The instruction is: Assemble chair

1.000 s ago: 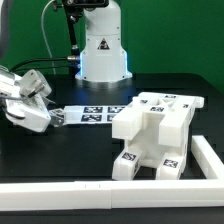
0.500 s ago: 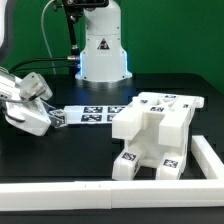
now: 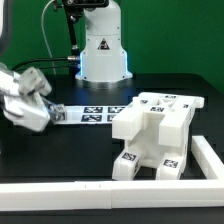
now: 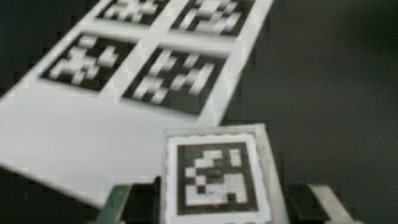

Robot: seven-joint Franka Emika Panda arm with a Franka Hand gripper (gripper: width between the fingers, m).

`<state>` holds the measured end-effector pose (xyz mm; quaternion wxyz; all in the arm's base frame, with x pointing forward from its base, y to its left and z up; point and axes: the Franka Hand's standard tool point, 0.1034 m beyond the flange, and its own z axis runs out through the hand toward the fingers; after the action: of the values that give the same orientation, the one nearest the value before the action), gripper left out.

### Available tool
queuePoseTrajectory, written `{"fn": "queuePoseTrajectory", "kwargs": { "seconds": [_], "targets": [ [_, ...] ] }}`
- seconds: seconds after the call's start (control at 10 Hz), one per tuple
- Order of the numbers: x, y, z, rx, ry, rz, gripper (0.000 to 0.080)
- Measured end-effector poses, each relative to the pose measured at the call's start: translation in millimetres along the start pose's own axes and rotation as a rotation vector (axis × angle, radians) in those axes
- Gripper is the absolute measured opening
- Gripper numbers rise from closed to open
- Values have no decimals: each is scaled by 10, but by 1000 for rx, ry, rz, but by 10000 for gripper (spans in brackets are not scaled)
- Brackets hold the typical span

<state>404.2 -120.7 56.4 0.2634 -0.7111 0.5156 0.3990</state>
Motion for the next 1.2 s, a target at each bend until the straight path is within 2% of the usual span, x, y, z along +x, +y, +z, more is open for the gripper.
{"fn": "queuePoseTrajectory", "kwargs": {
  "seconds": [0.1, 0.2, 0.3, 0.4, 0.7, 0.8, 0.9, 1.0, 1.1, 1.2],
  "targets": [
    [-170, -212, -154, 18, 71, -34, 284],
    [-403, -421, -300, 10, 156, -97, 284],
    [-526, -537, -387, -17, 241, -158, 284],
    [-479, -512, -379, -40, 307, -175, 284],
    [-513, -691, -369, 7, 504, -214, 284],
    [-701, -890, -359, 3, 564, -235, 284],
    [-938, -1188, -374, 10, 663, -299, 284],
    [-1182, -1420, -329, -9, 741, -349, 284],
    [-1392, -1605, -225, -58, 804, -398, 284],
    [-1439, -1717, -115, -47, 872, -416, 284]
  ]
}}
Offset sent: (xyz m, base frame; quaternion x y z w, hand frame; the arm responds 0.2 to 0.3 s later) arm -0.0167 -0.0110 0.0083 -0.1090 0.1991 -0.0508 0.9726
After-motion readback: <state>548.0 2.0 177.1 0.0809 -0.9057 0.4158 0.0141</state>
